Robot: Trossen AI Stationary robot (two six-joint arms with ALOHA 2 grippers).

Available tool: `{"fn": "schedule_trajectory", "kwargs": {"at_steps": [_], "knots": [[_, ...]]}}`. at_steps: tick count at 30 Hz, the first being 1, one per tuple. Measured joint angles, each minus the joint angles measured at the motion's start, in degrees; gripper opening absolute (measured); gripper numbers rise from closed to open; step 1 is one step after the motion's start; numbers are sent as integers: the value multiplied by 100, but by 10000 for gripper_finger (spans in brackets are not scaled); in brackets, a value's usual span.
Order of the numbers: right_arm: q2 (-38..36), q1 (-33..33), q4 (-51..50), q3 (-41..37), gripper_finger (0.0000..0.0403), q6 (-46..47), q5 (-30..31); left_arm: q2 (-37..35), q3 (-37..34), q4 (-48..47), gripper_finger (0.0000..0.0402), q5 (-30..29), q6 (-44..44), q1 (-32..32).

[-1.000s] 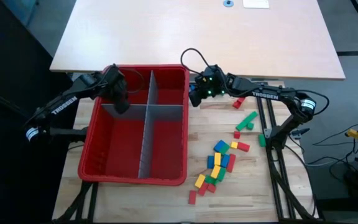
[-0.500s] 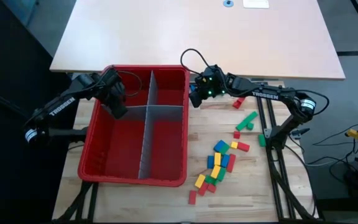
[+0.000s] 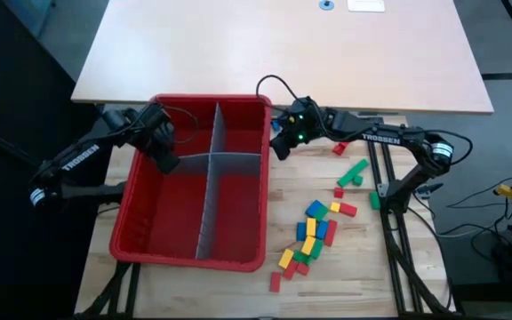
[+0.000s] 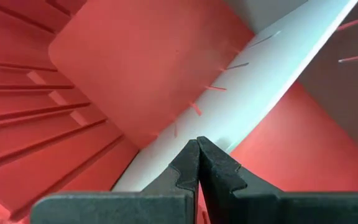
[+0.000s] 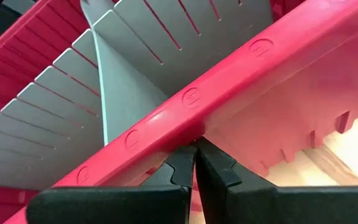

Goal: Sort blocks

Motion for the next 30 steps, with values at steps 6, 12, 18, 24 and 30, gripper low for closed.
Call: {"fn": "schedule_trajectory", "kwargs": {"at_steps": [6, 12, 18, 24, 30], "knots": [[-45, 101, -213, 0, 0, 19, -71, -6, -3, -17, 0, -4, -358, -506], [-65, 156, -370, -2, 0, -1, -93, -11, -7, -57, 0, -40, -847, -1173], [-114, 232, -373, -4, 0, -7, -64, -30, -22, -247, 0, 20, -1433, -1909], [-156, 375, -397, -4, 0, -8, -47, -39, -22, -326, 0, -245, -1918, -2420], [-163, 486, -411, -4, 0, -21, -58, -48, -29, -482, 0, -1236, -2178, -2462]]}}
